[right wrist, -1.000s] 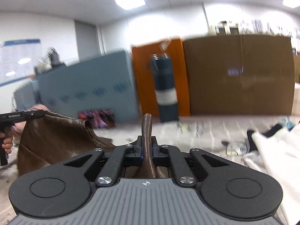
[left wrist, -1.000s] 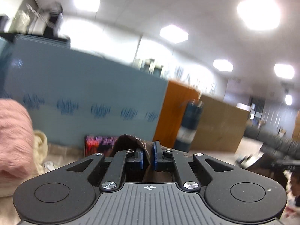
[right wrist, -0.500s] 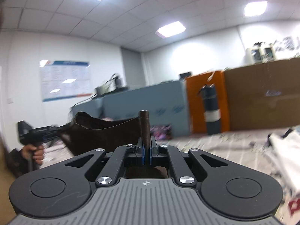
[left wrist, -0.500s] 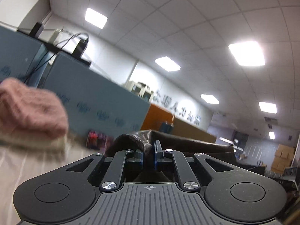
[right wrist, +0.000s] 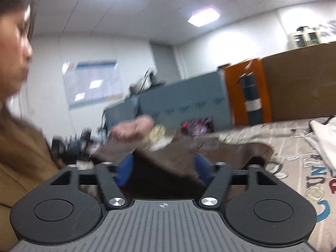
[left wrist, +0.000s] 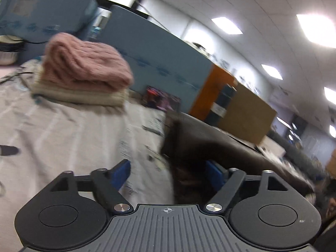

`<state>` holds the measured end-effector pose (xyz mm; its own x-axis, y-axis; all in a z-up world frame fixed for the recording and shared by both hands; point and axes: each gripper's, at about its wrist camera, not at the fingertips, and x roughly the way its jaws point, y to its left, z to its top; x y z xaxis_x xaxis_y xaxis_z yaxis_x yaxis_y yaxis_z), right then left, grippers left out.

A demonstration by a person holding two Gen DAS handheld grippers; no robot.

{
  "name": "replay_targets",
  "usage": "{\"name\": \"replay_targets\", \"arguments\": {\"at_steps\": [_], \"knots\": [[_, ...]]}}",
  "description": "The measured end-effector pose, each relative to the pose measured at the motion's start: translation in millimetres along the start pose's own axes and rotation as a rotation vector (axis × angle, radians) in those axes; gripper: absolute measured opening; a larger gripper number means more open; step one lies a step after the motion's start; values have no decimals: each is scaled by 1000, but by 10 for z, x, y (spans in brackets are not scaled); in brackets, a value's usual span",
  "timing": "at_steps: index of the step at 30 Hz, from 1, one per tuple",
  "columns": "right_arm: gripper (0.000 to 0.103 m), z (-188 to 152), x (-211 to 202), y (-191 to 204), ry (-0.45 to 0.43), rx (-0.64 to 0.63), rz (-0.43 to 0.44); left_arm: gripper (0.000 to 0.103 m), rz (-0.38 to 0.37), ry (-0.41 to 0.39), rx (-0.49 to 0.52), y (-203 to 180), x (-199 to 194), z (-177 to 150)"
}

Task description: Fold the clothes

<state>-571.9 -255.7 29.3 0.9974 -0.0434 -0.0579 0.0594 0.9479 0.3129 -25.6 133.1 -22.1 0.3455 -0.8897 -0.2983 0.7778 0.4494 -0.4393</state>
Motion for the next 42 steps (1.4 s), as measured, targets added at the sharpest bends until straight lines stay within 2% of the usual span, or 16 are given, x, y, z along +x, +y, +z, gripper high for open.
{"name": "replay_targets", "arguments": {"at_steps": [3,6,9,11,14,17,19,20,21,22,24,25,28,30,37,42], "knots": [[79,60,129,-373,-33,92,-72,87,43,-47,6,62,-20,167],[82,22,440,-733,31,253,-190,92,75,-92,48,48,85,469],[81,-25,766,-1090,103,419,-311,93,106,-88,55,18,469,838],[80,-73,958,-1275,131,530,-344,93,109,-28,45,-47,876,1047],[78,-85,1120,-1389,125,617,-363,93,41,148,53,-176,1591,1134],[78,-65,1225,-1448,121,688,-357,93,59,351,84,-298,2226,956],[70,-40,1315,-1484,143,703,-390,91,73,436,110,-368,2511,808],[61,-32,1367,-1494,159,705,-409,88,71,420,158,-433,2531,744],[48,-37,1415,-1502,178,705,-427,77,68,407,204,-496,2541,682],[42,-46,1460,-1511,198,704,-444,57,68,399,245,-561,2527,626],[23,-57,1515,-1507,220,684,-470,32,97,378,330,-702,2488,527],[20,-57,1545,-1507,226,672,-479,22,116,362,364,-757,2456,497],[11,-7,1652,-1478,232,599,-502,12,141,302,398,-845,2316,473],[8,49,1733,-1445,234,535,-516,10,147,266,385,-855,2245,514],[5,584,2248,-1387,192,236,-505,4,205,146,335,-873,2184,747],[5,766,2740,-1634,287,110,-531,4,224,206,317,-860,2393,744]]}}
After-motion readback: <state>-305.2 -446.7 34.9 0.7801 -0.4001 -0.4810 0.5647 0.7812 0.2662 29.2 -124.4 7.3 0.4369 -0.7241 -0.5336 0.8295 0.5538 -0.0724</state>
